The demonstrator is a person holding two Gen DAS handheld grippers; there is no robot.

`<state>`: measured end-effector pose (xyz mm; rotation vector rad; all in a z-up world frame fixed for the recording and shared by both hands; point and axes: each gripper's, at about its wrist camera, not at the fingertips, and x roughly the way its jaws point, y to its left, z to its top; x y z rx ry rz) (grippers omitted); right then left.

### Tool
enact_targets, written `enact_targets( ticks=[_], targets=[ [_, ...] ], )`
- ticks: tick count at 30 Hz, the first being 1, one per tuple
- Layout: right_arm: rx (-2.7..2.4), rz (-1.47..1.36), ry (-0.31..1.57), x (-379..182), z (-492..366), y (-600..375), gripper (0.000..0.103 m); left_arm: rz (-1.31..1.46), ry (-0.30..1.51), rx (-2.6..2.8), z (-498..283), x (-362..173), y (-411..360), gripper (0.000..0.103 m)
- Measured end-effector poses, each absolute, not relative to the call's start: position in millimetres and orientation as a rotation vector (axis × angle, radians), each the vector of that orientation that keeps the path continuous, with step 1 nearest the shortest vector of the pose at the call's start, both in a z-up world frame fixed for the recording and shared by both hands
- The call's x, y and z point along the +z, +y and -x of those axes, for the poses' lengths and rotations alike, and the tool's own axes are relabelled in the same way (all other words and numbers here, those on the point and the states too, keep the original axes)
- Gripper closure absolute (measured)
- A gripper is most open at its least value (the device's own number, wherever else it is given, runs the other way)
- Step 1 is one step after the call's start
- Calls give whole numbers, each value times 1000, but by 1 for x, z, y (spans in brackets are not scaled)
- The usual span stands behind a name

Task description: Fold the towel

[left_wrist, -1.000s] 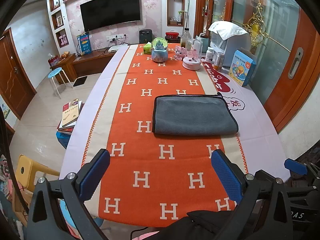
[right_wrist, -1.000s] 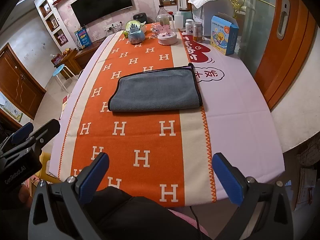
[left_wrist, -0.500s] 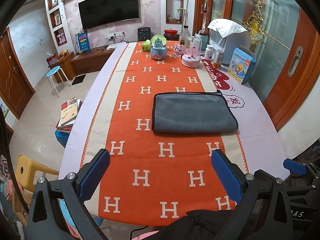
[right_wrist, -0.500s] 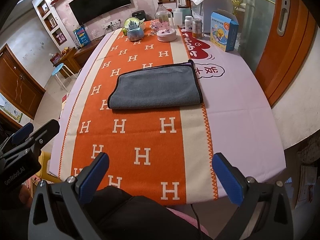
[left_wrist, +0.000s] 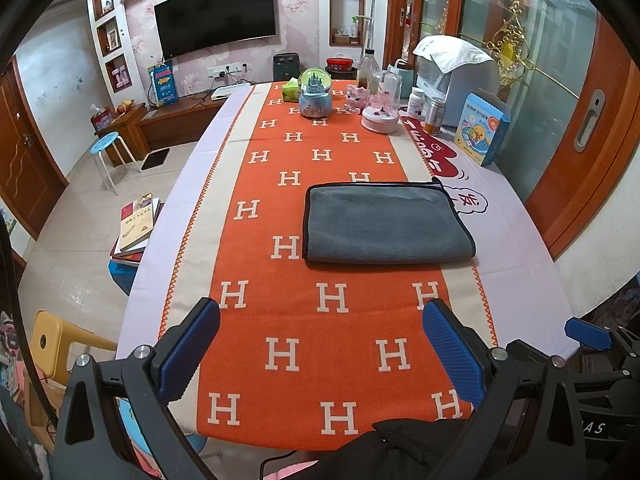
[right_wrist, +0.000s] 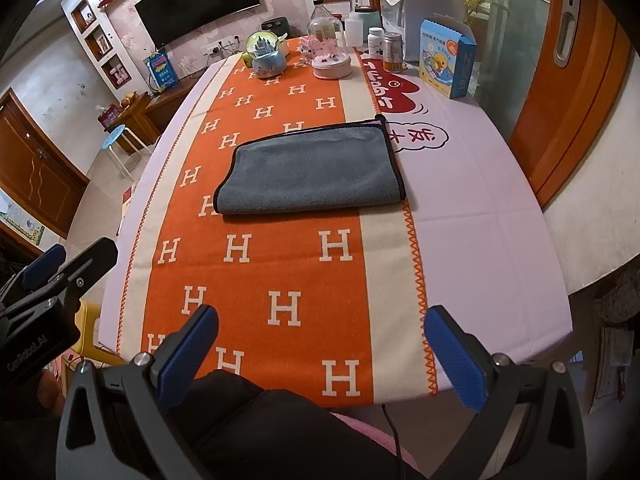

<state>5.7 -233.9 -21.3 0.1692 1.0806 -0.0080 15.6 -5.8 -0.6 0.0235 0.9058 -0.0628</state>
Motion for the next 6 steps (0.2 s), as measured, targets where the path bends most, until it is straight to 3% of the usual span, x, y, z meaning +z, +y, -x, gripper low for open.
enact_targets(
  ticks=[6],
  targets=[
    [-9, -171, 1084, -21, -6, -234, 0, -23, 907, -62, -16, 0, -6, 2]
  ],
)
